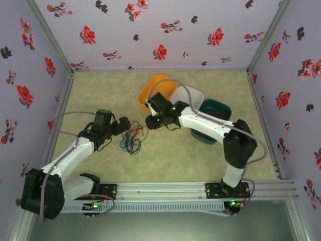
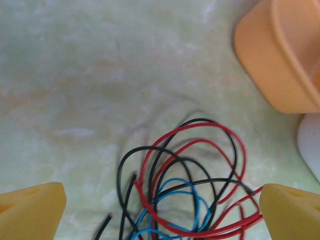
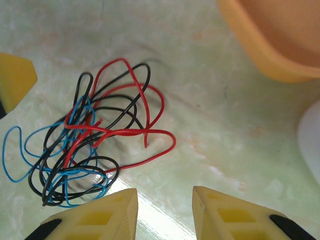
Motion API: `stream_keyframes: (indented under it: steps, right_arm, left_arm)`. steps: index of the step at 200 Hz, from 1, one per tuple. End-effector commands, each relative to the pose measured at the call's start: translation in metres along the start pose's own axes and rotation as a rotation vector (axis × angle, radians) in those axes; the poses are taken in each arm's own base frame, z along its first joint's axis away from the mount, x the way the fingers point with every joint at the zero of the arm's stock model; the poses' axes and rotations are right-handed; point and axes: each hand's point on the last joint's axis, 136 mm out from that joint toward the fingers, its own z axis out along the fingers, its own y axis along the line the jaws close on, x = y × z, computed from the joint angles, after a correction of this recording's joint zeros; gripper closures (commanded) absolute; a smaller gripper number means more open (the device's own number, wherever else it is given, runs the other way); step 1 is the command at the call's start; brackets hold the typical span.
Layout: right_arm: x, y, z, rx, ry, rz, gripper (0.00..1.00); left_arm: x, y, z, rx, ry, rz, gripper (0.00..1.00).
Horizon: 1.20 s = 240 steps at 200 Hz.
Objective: Untangle the cables
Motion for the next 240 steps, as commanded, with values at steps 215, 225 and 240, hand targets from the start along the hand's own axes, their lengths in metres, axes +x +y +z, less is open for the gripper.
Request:
stream_keyframes:
  steps: [215, 225, 240]
  right_arm:
    - [0.002, -0.017, 0.120, -0.093, -0.021, -0.045, 0.62]
    - [0.000, -0.016, 0.119, -0.099, -0.030, -0.035, 0.67]
    - [-0.002, -0.016, 0.117, -0.108, -0.043, -0.025, 0.76]
  left_arm:
    - [0.049, 0.015, 0.038, 0.037, 0.178, -0.115, 0.22]
    - [0.048, 0.014, 0.038, 0.043, 0.173, -0.115, 0.26]
    - [0.046, 0.012, 0.038, 0.048, 0.166, -0.115, 0.32]
